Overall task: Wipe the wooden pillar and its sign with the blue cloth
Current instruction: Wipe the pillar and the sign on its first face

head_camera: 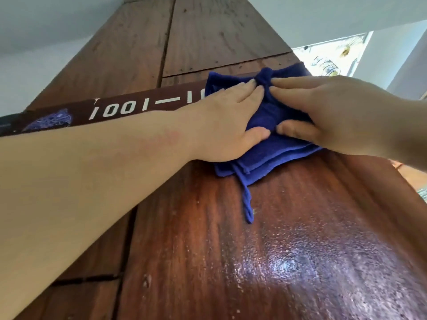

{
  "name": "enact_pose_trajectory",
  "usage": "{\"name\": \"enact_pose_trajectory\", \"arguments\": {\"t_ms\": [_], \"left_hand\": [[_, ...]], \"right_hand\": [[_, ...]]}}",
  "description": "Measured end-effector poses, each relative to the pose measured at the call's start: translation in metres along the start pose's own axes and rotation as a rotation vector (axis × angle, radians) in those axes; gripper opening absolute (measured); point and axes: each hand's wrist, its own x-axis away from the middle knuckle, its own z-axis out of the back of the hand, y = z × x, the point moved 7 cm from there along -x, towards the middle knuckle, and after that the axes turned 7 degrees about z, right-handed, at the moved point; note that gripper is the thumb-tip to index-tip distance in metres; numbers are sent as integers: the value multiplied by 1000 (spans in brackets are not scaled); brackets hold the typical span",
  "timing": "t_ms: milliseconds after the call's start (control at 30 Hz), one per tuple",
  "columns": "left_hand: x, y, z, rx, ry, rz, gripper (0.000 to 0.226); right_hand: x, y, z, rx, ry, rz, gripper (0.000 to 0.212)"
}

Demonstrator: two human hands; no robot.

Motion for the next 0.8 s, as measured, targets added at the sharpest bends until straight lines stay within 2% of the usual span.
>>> {"name": "enact_pose_trajectory", "arguments": {"t_ms": [133,467,667,800], "left_hand": [[22,-30,-1,-6,22,-11,74],[124,-176,1,-63,50,37,77],[166,-244,4,-62,80,39,84],[177,-264,1,15,139,38,78]], "right_hand": [[-18,-34,1,-42,42,8,64],[-123,-174,-19,32,94,92,61],[-167,-241,-28,95,136,95,52],[-177,-263,-30,158,161,75,36]]}}
